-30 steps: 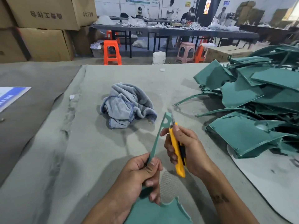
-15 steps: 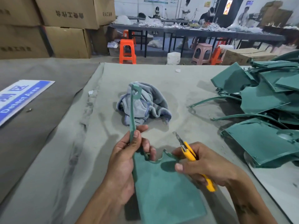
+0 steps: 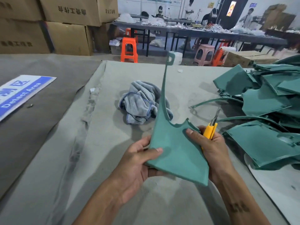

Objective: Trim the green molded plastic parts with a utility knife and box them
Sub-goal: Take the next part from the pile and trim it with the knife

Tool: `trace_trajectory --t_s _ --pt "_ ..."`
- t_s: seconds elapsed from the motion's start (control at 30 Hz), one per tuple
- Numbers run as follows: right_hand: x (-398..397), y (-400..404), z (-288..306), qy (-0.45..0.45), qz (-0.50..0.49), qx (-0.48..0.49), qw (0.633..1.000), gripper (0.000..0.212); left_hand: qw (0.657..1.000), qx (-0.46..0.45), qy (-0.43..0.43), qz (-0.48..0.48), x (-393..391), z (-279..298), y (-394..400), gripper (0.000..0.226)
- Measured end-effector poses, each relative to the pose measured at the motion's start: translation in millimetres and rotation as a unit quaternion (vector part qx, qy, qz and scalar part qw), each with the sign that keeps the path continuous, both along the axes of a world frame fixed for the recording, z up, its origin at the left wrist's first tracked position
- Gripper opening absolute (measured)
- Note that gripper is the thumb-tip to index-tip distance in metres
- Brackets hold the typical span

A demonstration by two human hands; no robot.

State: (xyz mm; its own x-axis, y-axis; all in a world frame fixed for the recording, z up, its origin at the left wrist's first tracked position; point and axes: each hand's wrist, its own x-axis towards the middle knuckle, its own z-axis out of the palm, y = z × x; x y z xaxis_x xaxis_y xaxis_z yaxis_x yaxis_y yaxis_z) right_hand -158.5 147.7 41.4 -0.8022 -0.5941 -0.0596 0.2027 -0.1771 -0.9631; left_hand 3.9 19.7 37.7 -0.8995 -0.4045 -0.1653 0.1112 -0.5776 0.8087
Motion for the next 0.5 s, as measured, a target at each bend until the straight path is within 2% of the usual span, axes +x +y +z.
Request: trace_trajectory --t_s 0.07,0.13,0.2,0.27,0.3,0.37,0.43,0.5 --pt "4.5 -2.7 -0.6 0.025 0.008 -0.015 1.0 0.018 0.999 -0.029 -0.031 0.009 -2.3 -3.1 3.6 0.032" --pt "7.5 -5.3 -1.4 0.009 0.005 -0.047 0.999 0.022 0.999 -0.029 -0.024 0.034 -3.8 -2.3 5.0 0.039" --pt "6.5 -3.8 -1.0 -0.021 0.034 -0.065 0.997 0.038 0.997 -0.003 -0.001 0.077 -3.5 -0.8 2.4 0.044" --pt "5.7 0.8 -0.3 -0.013 0.099 -0.024 0.995 0.064 0.994 -0.011 0.007 0.108 -2.9 -0.7 -2.3 0.044" --pt "7.4 1.8 -0.2 0.004 0.129 0.006 0.992 0.068 0.993 -0.032 0.006 0.114 -3.4 -1.5 -3.2 0.043" --pt "11.0 -1.2 -2.3 0.018 0.136 0.019 0.99 0.051 0.988 -0.082 0.007 0.13 -6.3 -5.7 -3.5 0.043" --pt "15.6 -8.0 -5.5 0.002 0.076 -0.016 0.997 0.028 0.973 -0.158 -0.002 0.169 -8.4 -13.0 -2.3 0.058" --pt "19.1 -15.4 -9.3 0.009 0.012 -0.031 0.999 0.025 0.919 -0.337 -0.022 0.204 -7.0 -19.2 0.0 0.08"
